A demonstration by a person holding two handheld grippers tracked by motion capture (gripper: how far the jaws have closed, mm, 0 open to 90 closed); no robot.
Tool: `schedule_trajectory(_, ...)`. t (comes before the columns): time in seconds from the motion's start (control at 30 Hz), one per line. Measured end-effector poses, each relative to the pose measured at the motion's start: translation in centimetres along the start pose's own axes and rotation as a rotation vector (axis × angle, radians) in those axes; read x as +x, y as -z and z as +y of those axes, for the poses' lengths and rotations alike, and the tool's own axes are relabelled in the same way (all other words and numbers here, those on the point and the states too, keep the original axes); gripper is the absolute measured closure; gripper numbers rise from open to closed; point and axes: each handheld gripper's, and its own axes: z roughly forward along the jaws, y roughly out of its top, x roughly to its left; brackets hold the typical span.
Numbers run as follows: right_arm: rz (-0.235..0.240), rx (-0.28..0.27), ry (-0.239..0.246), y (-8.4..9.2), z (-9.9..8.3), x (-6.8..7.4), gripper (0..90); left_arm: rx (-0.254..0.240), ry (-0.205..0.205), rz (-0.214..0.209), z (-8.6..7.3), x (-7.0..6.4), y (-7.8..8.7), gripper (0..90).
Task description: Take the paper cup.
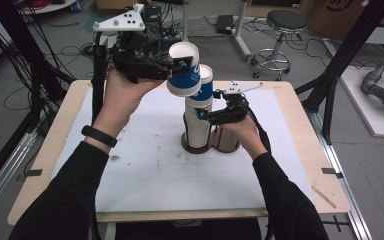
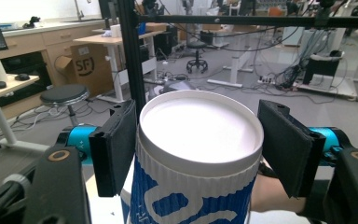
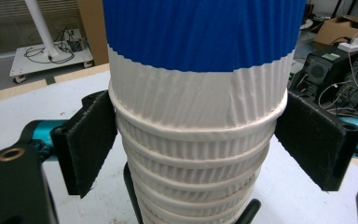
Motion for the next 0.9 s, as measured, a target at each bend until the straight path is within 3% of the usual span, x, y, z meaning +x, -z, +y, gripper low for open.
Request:
schedule_trajectory(0.3, -0.001, 0.001, -0.004, 0.0, 0.0, 0.0, 14.4, 0.044, -0.027, -0.024, -2.9, -2.0, 1.1, 30.5)
schedule_trajectory(0.9, -0.003, 0.005, -0.001, 0.1, 0.0, 0.0, 14.4, 0.067, 0.006, -0.070, -10.3, -4.4, 1.8, 30.5)
